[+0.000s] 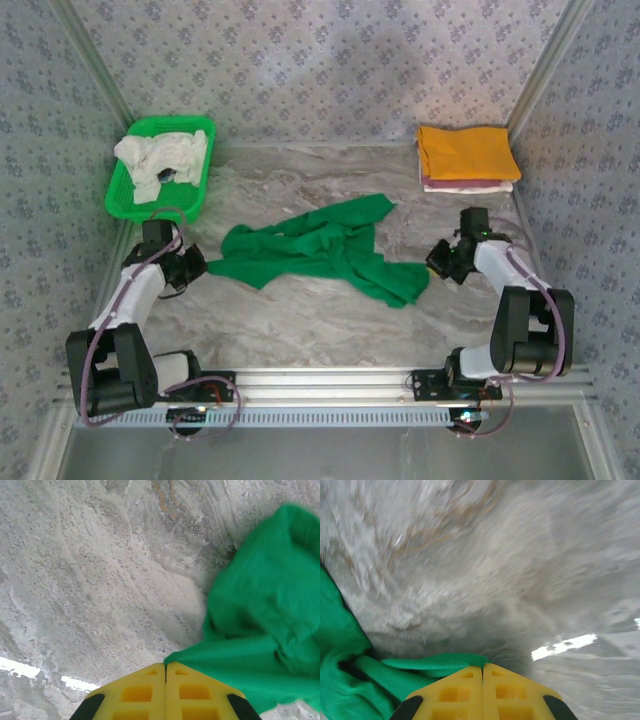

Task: Fold and stack the t-shirts

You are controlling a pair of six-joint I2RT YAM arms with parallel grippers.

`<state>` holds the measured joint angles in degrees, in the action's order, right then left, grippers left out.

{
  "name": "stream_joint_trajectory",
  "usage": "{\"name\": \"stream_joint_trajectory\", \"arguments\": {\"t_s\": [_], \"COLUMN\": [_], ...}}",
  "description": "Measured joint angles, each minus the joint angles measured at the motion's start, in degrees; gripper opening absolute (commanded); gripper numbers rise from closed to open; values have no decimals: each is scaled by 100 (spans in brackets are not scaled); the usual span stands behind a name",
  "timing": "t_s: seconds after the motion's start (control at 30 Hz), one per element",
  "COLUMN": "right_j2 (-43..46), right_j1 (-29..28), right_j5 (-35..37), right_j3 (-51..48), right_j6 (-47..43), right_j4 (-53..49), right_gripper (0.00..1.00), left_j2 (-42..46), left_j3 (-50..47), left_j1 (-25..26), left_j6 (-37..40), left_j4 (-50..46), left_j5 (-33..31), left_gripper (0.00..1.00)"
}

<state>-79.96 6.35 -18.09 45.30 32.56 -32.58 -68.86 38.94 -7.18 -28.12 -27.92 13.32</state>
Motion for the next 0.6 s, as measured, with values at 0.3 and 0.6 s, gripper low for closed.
{"name": "stream_joint_trajectory", "arguments": {"t_s": [0.3, 0.6], "right_j2": [-319, 433], "right_j1": [778, -1276], "right_j5": [-63, 356], "right_j3": [905, 538], "right_j6": [-55, -332], "right_j4": [-61, -752], "right_gripper": [39, 69], "left_j2": [-22, -24], "left_j3": [76, 63], "left_j1": [-24, -22], "left_j6": [4, 122], "left_j4": [87, 74], "left_j5": [46, 155], "left_gripper": [0, 0]}}
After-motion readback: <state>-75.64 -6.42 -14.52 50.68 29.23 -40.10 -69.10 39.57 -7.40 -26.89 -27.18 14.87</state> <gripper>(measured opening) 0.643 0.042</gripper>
